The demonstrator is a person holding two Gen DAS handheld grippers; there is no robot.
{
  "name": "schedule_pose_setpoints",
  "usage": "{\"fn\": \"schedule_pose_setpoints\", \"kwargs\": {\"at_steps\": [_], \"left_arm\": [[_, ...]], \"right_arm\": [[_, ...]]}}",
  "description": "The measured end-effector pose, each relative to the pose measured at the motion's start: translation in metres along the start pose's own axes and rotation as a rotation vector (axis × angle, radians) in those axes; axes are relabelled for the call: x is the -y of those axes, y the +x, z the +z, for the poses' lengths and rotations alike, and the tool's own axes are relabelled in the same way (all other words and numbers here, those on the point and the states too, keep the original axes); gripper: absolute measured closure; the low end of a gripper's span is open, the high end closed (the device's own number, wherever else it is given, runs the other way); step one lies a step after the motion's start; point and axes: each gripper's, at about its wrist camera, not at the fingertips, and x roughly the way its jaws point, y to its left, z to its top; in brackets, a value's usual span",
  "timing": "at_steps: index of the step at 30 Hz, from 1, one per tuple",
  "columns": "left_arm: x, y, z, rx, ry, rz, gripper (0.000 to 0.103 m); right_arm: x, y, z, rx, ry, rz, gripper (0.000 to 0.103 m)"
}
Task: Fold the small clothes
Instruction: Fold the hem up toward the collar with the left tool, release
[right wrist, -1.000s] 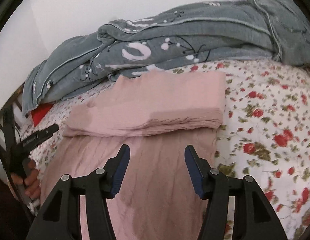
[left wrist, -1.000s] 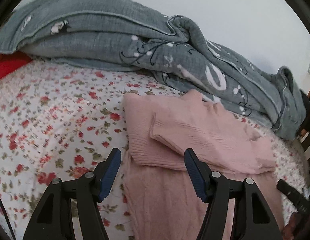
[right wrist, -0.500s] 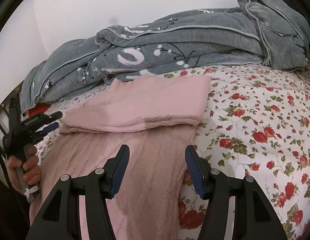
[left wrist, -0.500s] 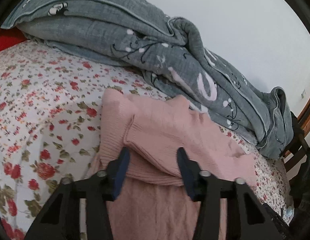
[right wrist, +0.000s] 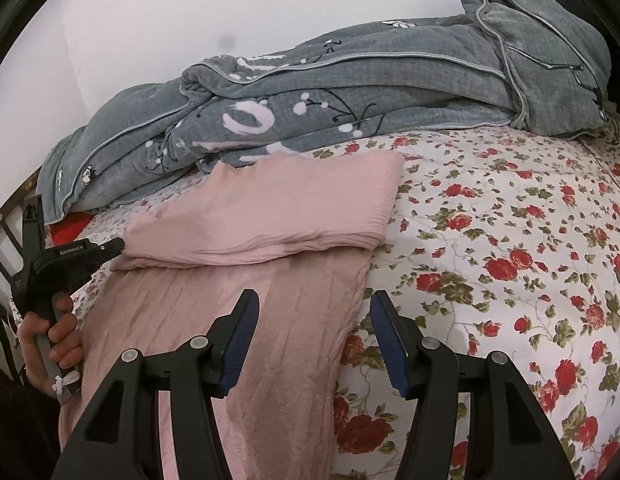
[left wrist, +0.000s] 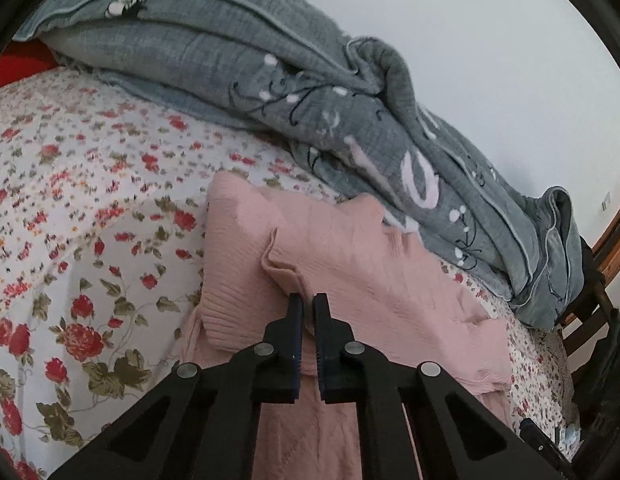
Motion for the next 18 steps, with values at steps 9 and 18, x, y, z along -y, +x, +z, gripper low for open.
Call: {"fn": "schedule_pose_setpoints", "kwargs": {"at_steps": [9, 18], "left_arm": [[0.0030, -0.0059, 0.0003, 0.020, 0.043, 0.070, 0.098], [-0.0002, -0.0014, -0.0010, -0.011, 0.040, 0.096, 0.098]], "right_arm": [[-0.0011, 0.0045, -0.0013, -0.017, -0.003, -0.013, 0.046], [-0.0049, 0.0071, -0.0020, -0.030, -0.023, -0.032, 0.046]]}}
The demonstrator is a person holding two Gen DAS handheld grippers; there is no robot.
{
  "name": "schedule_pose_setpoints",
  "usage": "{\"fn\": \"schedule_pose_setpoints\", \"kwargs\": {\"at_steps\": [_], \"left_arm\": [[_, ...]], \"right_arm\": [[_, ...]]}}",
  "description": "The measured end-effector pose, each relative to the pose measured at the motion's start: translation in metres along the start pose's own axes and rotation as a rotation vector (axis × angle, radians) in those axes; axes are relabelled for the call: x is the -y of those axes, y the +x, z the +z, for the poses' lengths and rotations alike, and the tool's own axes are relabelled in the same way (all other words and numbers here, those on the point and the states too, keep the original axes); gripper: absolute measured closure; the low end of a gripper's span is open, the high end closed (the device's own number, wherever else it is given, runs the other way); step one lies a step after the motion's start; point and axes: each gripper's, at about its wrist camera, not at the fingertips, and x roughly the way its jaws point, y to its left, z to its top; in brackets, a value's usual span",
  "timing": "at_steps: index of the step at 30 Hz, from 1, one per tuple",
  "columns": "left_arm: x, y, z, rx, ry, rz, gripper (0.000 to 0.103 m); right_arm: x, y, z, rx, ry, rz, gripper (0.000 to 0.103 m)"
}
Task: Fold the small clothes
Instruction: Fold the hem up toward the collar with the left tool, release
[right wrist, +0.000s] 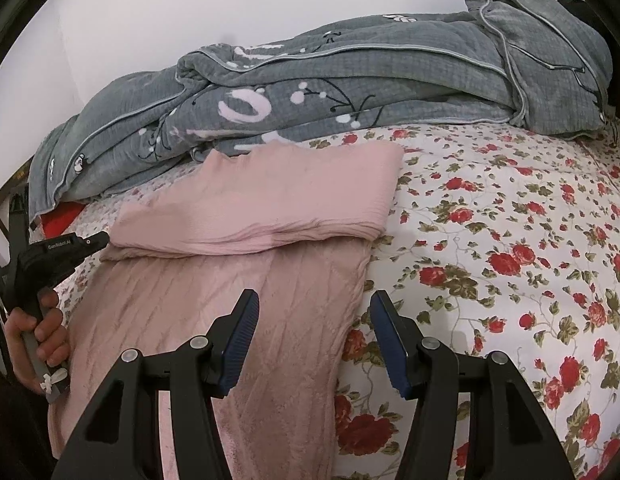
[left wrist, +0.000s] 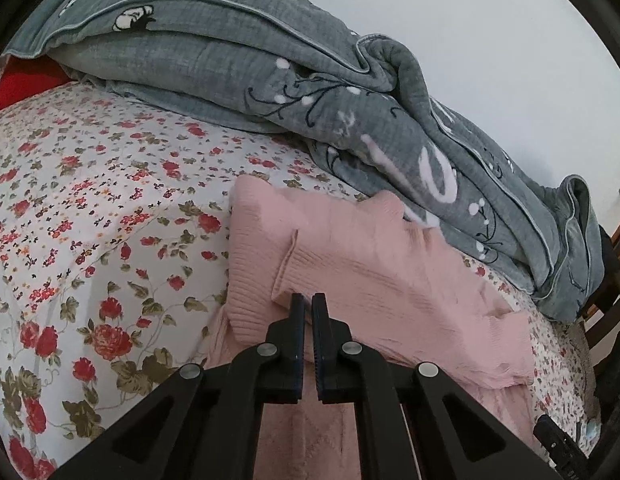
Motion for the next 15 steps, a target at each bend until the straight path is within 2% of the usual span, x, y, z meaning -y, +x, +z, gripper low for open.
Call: {"fn": "schedule_pose_setpoints", "kwargs": {"at_steps": [15], "left_arm": [[-0.0047, 0.0024, -0.0006, -0.008, -0.021, 0.038, 0.098]], "right_arm": [[0.0025, 0.0020, 0.0013, -0.023, 0.003, -0.003, 0.046]]}}
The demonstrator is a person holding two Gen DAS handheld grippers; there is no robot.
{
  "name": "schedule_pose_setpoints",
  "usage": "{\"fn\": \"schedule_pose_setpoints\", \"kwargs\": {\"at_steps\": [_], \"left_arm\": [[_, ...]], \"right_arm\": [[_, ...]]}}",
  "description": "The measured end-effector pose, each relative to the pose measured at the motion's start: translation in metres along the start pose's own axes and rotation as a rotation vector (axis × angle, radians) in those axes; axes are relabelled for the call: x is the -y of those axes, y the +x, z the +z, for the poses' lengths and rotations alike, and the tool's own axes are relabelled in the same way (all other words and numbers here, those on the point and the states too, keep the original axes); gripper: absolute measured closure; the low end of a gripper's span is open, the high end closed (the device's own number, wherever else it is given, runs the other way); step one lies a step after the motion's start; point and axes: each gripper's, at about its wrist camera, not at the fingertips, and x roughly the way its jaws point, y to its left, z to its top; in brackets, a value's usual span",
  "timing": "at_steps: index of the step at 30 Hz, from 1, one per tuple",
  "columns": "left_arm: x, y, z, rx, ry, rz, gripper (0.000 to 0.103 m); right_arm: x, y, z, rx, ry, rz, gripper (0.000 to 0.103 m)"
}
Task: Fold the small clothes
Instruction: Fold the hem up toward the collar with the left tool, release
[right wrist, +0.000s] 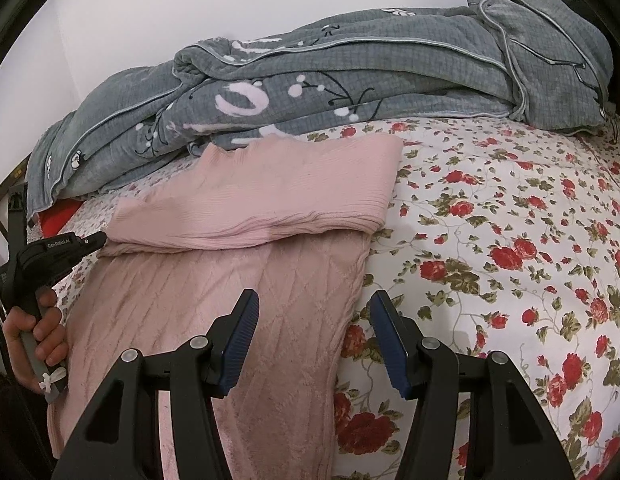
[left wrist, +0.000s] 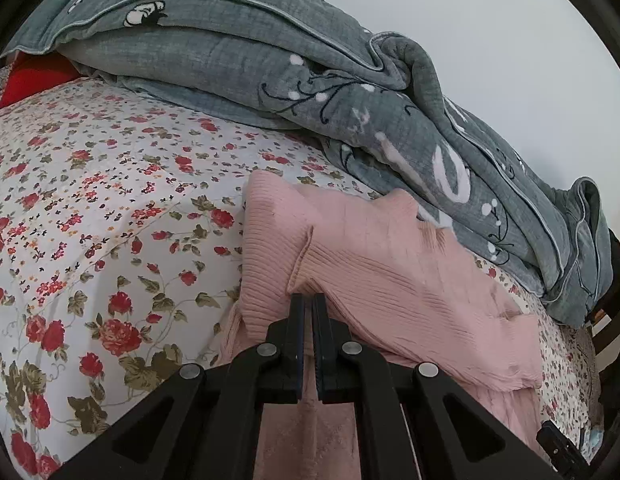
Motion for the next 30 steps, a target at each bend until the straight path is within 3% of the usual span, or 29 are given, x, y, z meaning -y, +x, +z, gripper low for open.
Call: {"fn": "schedule_pose_setpoints", "kwargs": {"at_steps": [25, 27, 30], "left_arm": [[-0.0001, 0.0023, -0.0019, -0.019, 0.013, 0.033, 0.098], [-0.0002, 0.0009, -0.0016, -0.017, 0.014, 0.033, 0.091], [0.0001, -0.0033, -0.0018, 0.004, 0.018, 0.043, 0.072]], "right_arm": [[-0.0058, 0.0022, 0.0000, -0.017, -0.031, -0.025, 0.045], [-0.0062, 0.0028, 0.0000, -0.018, -0.034, -0.029, 0.045], [-0.0076, 0.0040, 0.0002, -0.023, -0.042, -0.031, 0.045]]}}
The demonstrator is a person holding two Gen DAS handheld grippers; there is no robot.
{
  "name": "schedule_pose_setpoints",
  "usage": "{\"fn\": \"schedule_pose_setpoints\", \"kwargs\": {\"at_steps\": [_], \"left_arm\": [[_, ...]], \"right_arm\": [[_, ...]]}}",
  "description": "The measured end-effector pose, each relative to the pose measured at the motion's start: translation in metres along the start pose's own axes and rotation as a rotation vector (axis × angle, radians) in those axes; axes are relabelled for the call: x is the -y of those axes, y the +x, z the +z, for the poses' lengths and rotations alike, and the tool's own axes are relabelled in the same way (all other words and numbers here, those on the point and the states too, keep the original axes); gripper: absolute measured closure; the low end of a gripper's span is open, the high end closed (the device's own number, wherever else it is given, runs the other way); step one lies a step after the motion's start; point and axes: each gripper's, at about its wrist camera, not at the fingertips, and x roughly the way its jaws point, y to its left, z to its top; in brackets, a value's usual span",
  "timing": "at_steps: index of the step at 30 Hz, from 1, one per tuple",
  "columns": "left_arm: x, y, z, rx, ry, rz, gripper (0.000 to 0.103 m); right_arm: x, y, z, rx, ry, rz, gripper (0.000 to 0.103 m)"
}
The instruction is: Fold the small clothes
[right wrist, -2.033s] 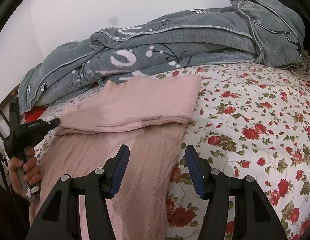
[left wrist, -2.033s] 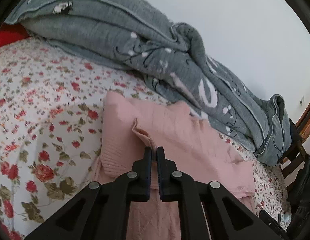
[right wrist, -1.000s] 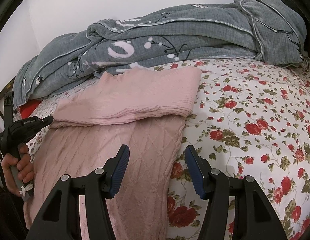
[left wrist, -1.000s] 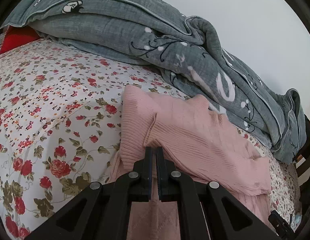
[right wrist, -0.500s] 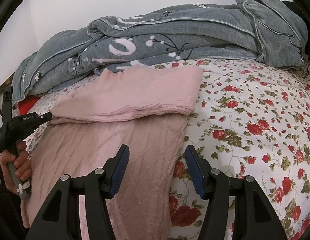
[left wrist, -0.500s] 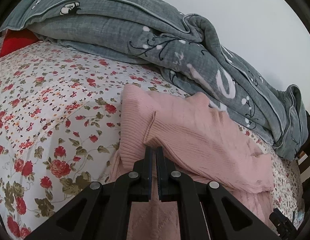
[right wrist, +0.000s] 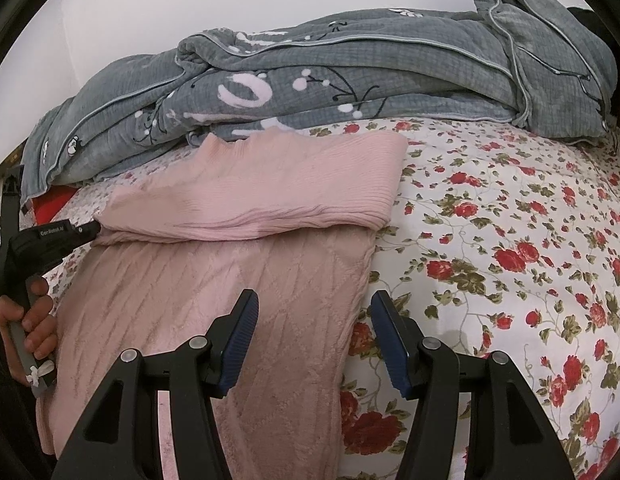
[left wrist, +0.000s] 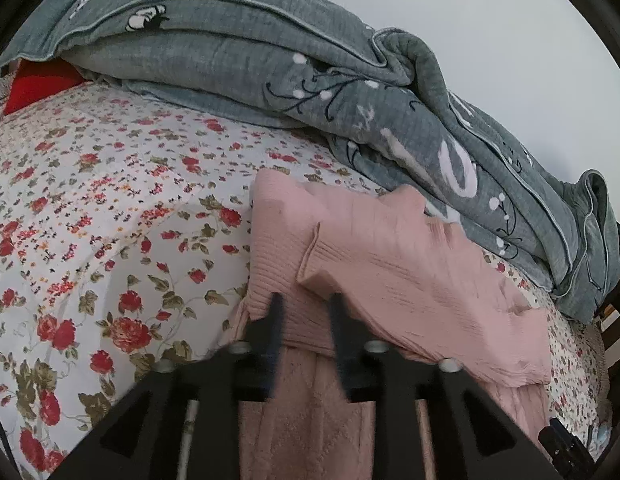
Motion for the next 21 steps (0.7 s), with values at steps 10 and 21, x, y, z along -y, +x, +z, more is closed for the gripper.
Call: {"fn": "schedule_pose_setpoints", "kwargs": {"at_steps": [10, 21], "left_arm": [[0.000, -0.005, 0.000, 0.019, 0.007, -0.005, 0.055], [0.012, 0.006, 0.002, 0.007, 0.047, -0.082, 0.097]], "right_arm": [[-0.002, 0.001, 0.000, -0.007, -0.016, -0.007, 0.044], [-0.001, 0.001, 0.001, -0.011, -0.014, -0.003, 0.044]]}}
